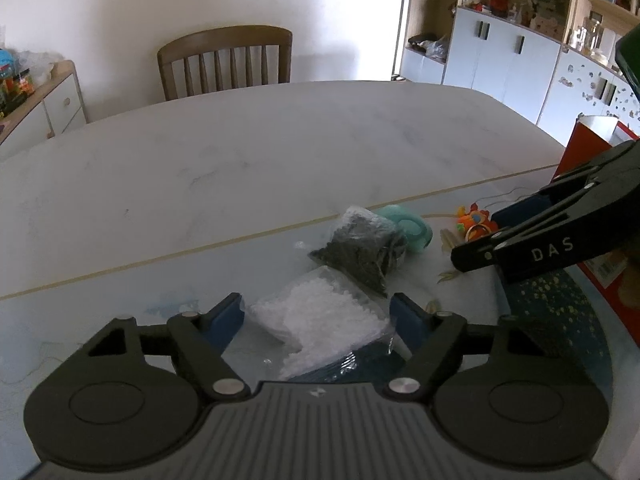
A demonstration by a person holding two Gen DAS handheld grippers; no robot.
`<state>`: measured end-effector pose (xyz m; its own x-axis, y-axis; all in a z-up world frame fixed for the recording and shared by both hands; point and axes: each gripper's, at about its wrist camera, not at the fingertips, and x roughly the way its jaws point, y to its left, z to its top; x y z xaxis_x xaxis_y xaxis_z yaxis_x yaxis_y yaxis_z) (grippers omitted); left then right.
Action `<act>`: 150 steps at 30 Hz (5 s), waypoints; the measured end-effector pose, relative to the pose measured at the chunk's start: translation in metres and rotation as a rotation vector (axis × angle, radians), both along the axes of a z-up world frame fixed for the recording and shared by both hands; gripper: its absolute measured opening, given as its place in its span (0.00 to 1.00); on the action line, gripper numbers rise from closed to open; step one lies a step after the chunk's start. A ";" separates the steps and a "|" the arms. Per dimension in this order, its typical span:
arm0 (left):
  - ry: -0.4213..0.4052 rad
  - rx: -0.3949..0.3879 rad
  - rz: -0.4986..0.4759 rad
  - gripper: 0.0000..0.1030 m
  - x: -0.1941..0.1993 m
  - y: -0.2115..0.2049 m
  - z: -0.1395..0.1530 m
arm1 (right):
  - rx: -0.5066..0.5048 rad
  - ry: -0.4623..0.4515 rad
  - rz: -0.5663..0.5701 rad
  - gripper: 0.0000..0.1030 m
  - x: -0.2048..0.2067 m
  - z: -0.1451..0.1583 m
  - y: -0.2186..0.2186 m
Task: Organize objects
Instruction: 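Grasp the clear bag of white pellets with the left gripper while the right gripper grasps the orange fish keychain, then carry the white-pellet bag with the left gripper while the right gripper carries the keychain into the shoebox, then open both grippers to drop the bag and keychain inside the shoebox, then withdraw both grippers from the shoebox back over the table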
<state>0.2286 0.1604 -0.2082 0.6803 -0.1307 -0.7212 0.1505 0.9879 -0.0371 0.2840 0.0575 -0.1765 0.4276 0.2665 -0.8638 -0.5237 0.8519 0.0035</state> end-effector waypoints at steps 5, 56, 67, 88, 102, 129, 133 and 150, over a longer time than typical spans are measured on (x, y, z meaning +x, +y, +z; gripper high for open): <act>-0.001 0.011 -0.001 0.68 -0.001 0.000 0.002 | -0.007 -0.008 0.018 0.51 -0.003 0.000 0.001; 0.007 -0.061 -0.092 0.42 -0.093 -0.089 0.110 | 0.174 -0.098 0.076 0.49 -0.134 0.121 -0.114; -0.032 -0.033 -0.135 0.42 -0.089 -0.161 0.133 | 0.231 -0.158 0.022 0.49 -0.133 0.138 -0.179; -0.044 0.006 -0.249 0.43 -0.069 -0.294 0.134 | 0.219 -0.193 -0.108 0.49 -0.108 0.127 -0.307; 0.031 0.049 -0.246 0.43 -0.036 -0.338 0.109 | 0.134 -0.159 -0.120 0.49 -0.067 0.091 -0.328; 0.179 0.080 -0.211 0.44 -0.011 -0.336 0.065 | 0.083 -0.072 -0.080 0.59 -0.052 0.063 -0.328; 0.179 0.079 -0.206 0.44 -0.013 -0.336 0.065 | 0.102 -0.087 -0.080 0.60 -0.056 0.072 -0.331; 0.096 0.017 -0.217 0.59 -0.033 -0.322 0.086 | 0.149 -0.158 -0.079 0.73 -0.076 0.111 -0.328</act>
